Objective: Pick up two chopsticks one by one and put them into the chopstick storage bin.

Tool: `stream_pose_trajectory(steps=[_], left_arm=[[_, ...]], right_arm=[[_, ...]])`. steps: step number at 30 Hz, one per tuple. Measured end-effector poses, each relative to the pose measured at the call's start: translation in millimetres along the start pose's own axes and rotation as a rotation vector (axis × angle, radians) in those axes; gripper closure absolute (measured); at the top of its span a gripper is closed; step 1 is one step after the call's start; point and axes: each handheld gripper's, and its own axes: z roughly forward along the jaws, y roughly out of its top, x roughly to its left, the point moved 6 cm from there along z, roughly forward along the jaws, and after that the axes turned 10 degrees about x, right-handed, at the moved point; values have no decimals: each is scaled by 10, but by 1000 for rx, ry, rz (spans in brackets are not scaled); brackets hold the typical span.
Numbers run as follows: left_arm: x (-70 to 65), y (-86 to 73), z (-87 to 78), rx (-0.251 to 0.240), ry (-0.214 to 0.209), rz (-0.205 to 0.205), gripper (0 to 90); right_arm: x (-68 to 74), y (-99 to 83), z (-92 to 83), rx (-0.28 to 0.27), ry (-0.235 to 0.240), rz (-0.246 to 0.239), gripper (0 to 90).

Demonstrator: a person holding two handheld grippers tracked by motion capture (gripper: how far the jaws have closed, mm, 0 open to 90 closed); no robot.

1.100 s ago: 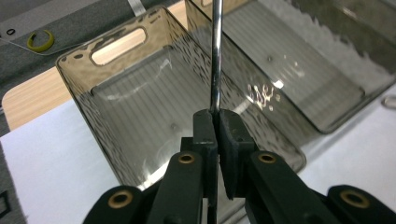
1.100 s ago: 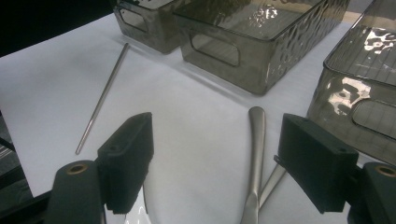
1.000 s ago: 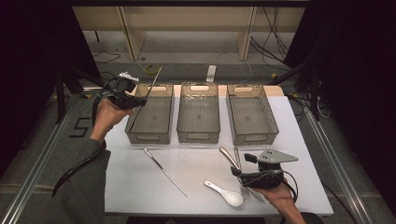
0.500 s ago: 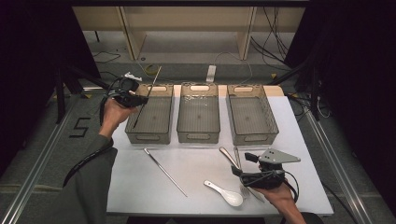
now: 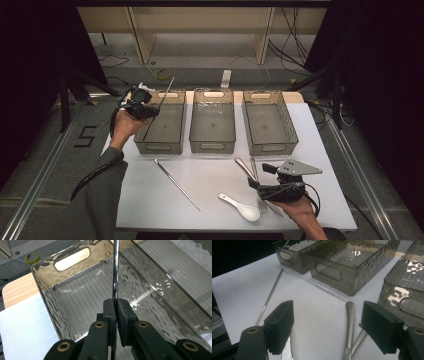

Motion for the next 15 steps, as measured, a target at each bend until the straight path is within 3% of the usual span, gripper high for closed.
stream_pose_trajectory(steps=[9,15], left_arm=[[5,-66,105,9,1,-5,825],[-45,-54,45,10,-6,-3,662]], right_arm=[[-3,-1,3,1,-2,0,274],[-3,-2,2,1,-3,0,274]])
